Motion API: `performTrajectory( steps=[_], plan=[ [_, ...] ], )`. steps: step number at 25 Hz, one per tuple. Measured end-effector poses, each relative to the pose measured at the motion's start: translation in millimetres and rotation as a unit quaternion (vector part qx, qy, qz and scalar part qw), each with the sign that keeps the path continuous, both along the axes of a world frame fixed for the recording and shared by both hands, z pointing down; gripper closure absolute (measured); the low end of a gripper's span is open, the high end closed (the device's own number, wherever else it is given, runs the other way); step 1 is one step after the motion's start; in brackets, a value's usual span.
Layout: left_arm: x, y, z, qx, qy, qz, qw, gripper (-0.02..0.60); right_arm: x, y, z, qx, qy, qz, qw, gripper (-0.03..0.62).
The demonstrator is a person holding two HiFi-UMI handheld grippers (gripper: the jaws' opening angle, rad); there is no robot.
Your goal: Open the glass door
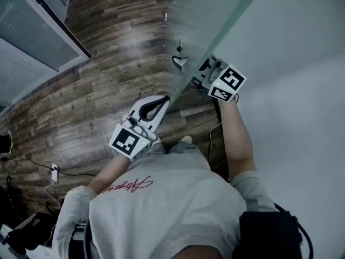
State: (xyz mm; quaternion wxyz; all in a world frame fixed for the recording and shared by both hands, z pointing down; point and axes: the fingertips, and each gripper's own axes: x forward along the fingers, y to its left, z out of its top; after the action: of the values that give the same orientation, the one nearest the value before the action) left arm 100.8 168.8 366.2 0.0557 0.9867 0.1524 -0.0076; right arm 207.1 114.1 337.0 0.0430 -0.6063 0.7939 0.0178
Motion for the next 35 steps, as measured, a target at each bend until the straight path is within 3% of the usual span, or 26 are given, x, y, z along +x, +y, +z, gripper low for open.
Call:
performTrajectory(
  steps=[6,14,23,35],
  plan=[
    [11,24,20,0.004,-0.020,0.030,0.9993,0.565,16,30,10,0.005,-0.006,-0.016,1.000,0.457],
    [50,69,23,-0.001,-0.011,0.039,0.9992,0.565,38,63,12,0.014,-0.010,-0.051,0.999,0.456],
    [97,104,18,0.005,-0.005,0.024,0.9997,0.565,64,98,10,0.011,-0.004,-0.089,0.996,0.456],
    [127,141,16,0.024,-0.014,0.009,0.9996,0.565,104,135,4,0.010,-0.009,-0.115,0.993,0.457]
  ],
)
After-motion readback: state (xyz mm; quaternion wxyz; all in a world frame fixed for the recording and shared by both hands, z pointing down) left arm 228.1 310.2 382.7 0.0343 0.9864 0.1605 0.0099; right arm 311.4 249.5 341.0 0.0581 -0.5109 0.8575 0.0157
